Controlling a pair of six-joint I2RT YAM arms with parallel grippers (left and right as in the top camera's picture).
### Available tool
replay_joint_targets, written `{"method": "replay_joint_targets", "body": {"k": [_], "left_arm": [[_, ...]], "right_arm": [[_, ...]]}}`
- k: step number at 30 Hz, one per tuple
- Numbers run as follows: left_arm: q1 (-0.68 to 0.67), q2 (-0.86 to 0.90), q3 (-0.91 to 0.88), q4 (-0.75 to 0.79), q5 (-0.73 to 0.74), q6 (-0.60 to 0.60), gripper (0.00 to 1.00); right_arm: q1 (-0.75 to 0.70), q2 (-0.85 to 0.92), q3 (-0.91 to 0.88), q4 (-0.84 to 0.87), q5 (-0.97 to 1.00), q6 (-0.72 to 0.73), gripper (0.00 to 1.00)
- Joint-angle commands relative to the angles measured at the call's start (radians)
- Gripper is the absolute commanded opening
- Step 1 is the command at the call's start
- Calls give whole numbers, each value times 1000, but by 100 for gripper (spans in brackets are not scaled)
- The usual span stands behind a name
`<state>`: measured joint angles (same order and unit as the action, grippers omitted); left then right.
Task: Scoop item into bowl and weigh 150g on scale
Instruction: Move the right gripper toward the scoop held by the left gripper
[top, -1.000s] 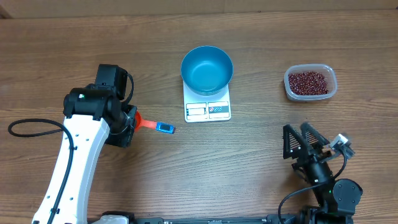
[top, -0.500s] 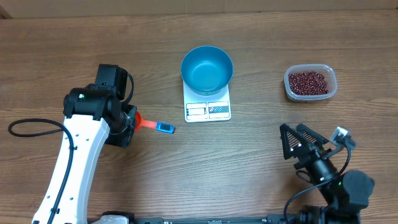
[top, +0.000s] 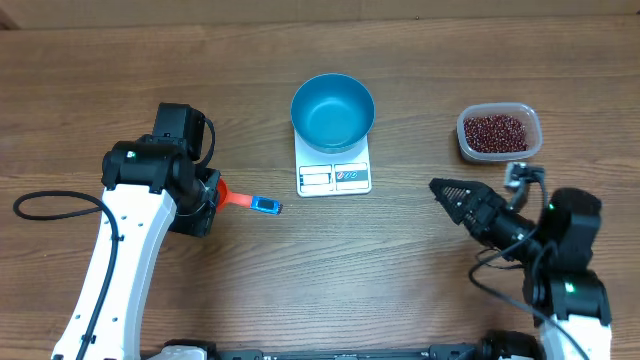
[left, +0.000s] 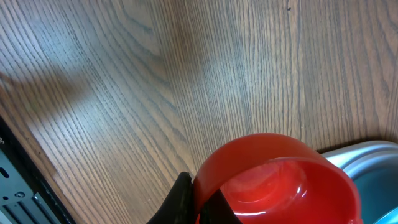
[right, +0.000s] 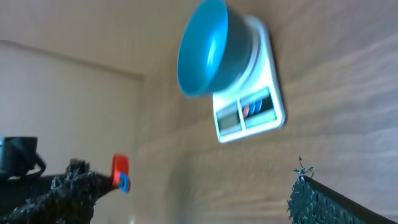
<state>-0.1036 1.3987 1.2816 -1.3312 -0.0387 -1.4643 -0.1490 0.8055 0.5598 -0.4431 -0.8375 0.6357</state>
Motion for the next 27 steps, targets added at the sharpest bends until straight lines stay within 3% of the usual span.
{"method": "replay_joint_targets", "body": {"k": [1, 7, 13, 20, 24, 27], "left_arm": [[-4, -13, -3, 1, 14, -17, 4], [-4, -13, -4, 0, 33, -16, 4], [-5, -13, -10, 6, 109, -17, 4], [-78, 6, -71, 131, 197, -17, 4], [-126, 42, -79, 162, 197, -20, 4], [-134, 59, -79, 170, 216, -77, 4]], "right_arm": [[5, 75, 27, 11, -107, -5, 100], [5, 190, 27, 50, -148, -12, 100], [23, 224, 27, 52, -268, -110, 100], [124, 225, 27, 139, -267, -108, 100], [232, 225, 27, 212, -247, -48, 100], [328, 225, 27, 245, -127, 53, 100]]}}
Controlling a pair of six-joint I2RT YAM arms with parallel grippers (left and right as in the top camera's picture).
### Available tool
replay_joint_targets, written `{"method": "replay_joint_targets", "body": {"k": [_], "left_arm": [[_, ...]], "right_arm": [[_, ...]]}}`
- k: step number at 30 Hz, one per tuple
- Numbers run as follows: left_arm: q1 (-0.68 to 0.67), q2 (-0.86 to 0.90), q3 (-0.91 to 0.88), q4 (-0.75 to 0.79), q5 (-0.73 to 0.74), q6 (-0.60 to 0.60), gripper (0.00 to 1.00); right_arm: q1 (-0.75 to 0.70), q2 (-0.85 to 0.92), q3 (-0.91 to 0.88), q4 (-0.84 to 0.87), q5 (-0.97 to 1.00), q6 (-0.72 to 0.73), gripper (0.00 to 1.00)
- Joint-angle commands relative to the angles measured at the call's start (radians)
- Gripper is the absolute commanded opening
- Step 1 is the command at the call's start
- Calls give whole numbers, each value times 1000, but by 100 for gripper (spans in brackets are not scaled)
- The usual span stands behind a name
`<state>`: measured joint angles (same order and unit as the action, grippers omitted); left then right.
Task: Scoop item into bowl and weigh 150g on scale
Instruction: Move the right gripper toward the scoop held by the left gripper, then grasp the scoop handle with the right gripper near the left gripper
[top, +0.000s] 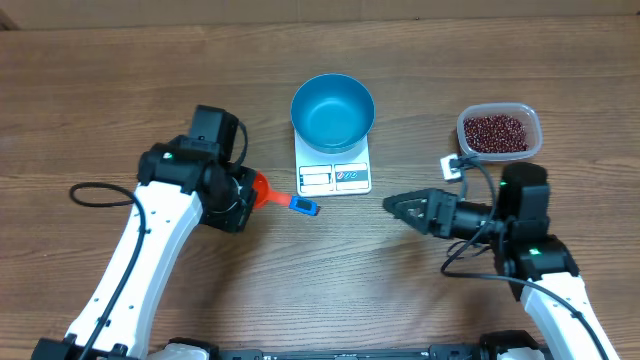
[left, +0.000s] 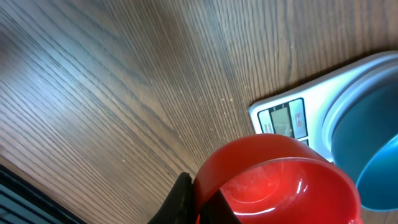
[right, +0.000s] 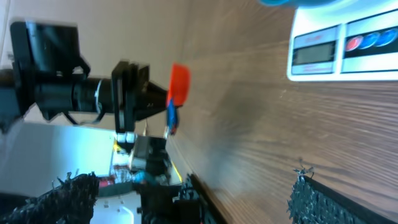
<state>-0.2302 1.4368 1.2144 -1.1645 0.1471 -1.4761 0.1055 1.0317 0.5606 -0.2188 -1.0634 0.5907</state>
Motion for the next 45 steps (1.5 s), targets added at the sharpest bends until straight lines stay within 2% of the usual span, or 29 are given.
{"method": "replay_joint_targets", "body": {"k": [1, 4, 7, 15, 21, 26, 31, 36, 45], "left_arm": [[-7, 23, -12, 4, 39, -76, 4], [-7, 29, -12, 13, 64, -76, 4], [-20, 29, -12, 13, 64, -76, 4], [-84, 29, -12, 18, 64, -77, 4], [-116, 29, -12, 37, 64, -77, 4], [-144, 29, -12, 76, 71, -79, 5], [-167, 29, -12, 91, 71, -84, 4], [-184, 29, -12, 95, 68, -85, 5], [-204, 29, -12, 97, 73, -85, 5]], "right_arm": [[96, -2, 26, 26, 133, 121, 100], [209, -1, 26, 72, 294, 220, 99], [314, 4, 26, 130, 430, 314, 91], [466, 37, 26, 196, 619, 481, 78], [522, 91, 26, 280, 625, 536, 73], [554, 146, 26, 344, 624, 580, 62], [558, 171, 26, 383, 618, 588, 56], [561, 171, 26, 413, 617, 588, 44], [561, 171, 26, 413, 618, 588, 38]]}}
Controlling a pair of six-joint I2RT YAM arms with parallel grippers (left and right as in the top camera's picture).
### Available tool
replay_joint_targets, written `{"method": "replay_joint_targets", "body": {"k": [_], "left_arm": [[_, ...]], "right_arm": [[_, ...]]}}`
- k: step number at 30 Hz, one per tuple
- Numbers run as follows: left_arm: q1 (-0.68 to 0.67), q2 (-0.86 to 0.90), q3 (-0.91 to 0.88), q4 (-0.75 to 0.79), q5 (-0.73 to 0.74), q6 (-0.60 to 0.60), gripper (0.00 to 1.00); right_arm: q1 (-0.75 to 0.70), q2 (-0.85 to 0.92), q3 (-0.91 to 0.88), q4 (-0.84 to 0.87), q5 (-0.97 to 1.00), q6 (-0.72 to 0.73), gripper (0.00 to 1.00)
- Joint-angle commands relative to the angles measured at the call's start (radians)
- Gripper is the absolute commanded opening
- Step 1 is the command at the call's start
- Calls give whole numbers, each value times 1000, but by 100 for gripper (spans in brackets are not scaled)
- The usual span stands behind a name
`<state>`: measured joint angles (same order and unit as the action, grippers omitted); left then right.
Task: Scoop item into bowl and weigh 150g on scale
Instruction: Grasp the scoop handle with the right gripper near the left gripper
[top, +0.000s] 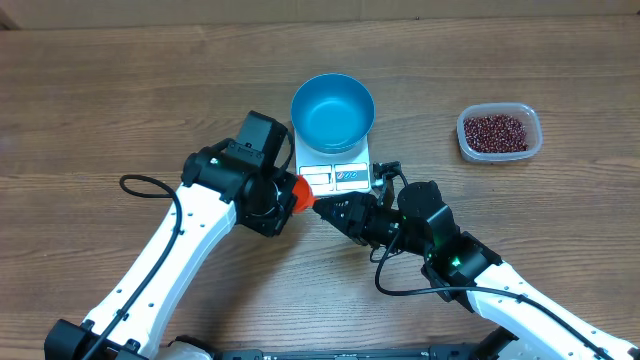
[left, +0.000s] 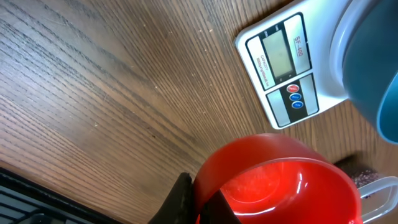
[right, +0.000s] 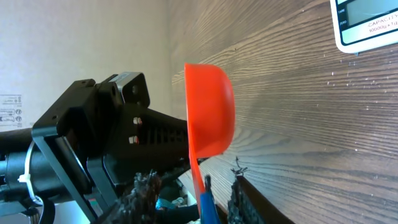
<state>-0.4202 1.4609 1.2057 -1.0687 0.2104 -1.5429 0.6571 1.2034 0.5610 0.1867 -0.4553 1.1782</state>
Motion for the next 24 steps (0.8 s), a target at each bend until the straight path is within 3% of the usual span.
{"method": "replay_joint_targets", "body": {"k": [1, 24], "left_arm": [[-14, 5, -3, 1, 17, -18, 4], [-47, 5, -3, -5, 27, -16, 7]], "right_arm": [[10, 0, 26, 7, 10, 0, 38], [10, -1, 26, 14, 10, 0, 22]]}}
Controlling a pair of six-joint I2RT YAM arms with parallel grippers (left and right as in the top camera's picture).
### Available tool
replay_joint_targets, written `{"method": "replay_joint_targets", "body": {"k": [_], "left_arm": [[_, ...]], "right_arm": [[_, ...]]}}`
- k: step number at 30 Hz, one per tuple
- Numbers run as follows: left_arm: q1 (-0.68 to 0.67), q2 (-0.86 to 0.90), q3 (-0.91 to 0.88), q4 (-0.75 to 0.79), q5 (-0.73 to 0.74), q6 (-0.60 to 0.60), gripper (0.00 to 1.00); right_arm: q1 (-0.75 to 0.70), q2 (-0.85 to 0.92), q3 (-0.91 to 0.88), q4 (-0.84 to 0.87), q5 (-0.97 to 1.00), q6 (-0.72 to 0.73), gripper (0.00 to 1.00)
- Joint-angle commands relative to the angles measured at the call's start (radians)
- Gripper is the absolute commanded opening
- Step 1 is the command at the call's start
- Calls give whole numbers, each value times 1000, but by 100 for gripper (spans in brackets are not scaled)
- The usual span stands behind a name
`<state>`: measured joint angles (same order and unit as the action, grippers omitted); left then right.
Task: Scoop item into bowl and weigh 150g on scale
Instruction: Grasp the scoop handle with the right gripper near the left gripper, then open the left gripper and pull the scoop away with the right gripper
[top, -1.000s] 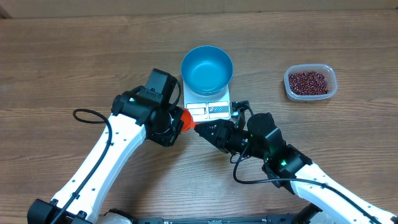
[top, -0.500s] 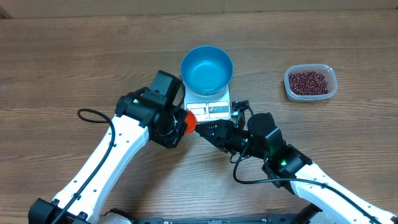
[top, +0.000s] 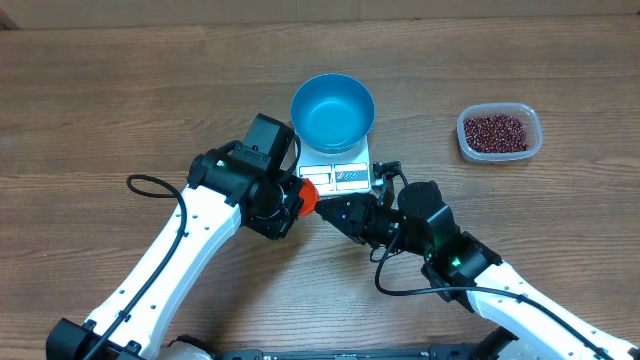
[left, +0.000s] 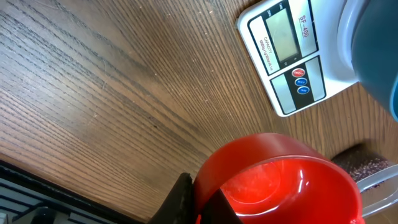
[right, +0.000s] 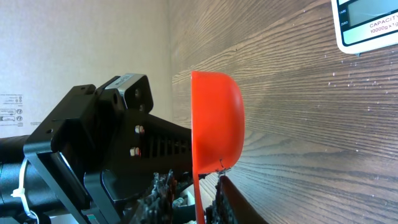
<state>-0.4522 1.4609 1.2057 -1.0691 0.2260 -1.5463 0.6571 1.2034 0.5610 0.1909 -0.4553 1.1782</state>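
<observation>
The red scoop (top: 308, 197) hangs just in front of the white scale (top: 335, 176), which carries the empty blue bowl (top: 333, 110). My left gripper (top: 291, 201) is shut on the scoop, and the scoop's cup (left: 280, 180) fills the bottom of the left wrist view. My right gripper (top: 330, 209) meets it from the right. In the right wrist view the scoop (right: 217, 124) stands edge-on, its handle running down between the right gripper's (right: 191, 196) two fingers, which are close on either side with small gaps. The tub of red beans (top: 499, 132) sits at the far right.
The scale's display and buttons (left: 289, 53) lie close to the scoop. The left arm's black wrist body (right: 106, 143) is right behind the scoop. A black cable (top: 150, 183) loops beside the left arm.
The left gripper and scoop shifted slightly right, toward the right gripper. The right gripper's fingers have narrowed around the scoop's handle. Bowl, scale and bean tub are unmoved.
The left gripper held the scoop at the table's left while the right gripper was open near the bean tub. Both then came toward the middle. By 0.8 s ago they met in front of the scale, and now the right fingers stand close about the handle.
</observation>
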Motion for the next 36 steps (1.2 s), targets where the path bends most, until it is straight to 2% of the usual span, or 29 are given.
{"method": "replay_joint_targets", "body": {"k": [1, 10, 11, 15, 21, 25, 32, 36], "left_arm": [[-15, 5, -3, -5, 11, -13, 7], [-15, 5, -3, -18, 11, -9, 10], [-15, 5, -3, -19, 11, -9, 10], [-15, 5, -3, -27, 11, -9, 11], [-15, 5, -3, -31, 11, -2, 14], [-15, 5, -3, -34, 11, -2, 23], [-14, 5, -3, -35, -28, 10, 52], [-14, 5, -3, -35, -51, 24, 65]], "right_arm": [[10, -1, 26, 10, 10, 0, 21], [10, -1, 26, 10, 10, 0, 12], [10, -1, 26, 10, 10, -1, 8], [10, -1, 26, -1, 9, -8, 4], [10, -1, 26, -21, 10, -8, 4], [10, -1, 26, -22, 9, -71, 4], [1, -3, 26, -110, 14, -279, 4], [-33, -40, 26, -195, 26, -357, 4]]}}
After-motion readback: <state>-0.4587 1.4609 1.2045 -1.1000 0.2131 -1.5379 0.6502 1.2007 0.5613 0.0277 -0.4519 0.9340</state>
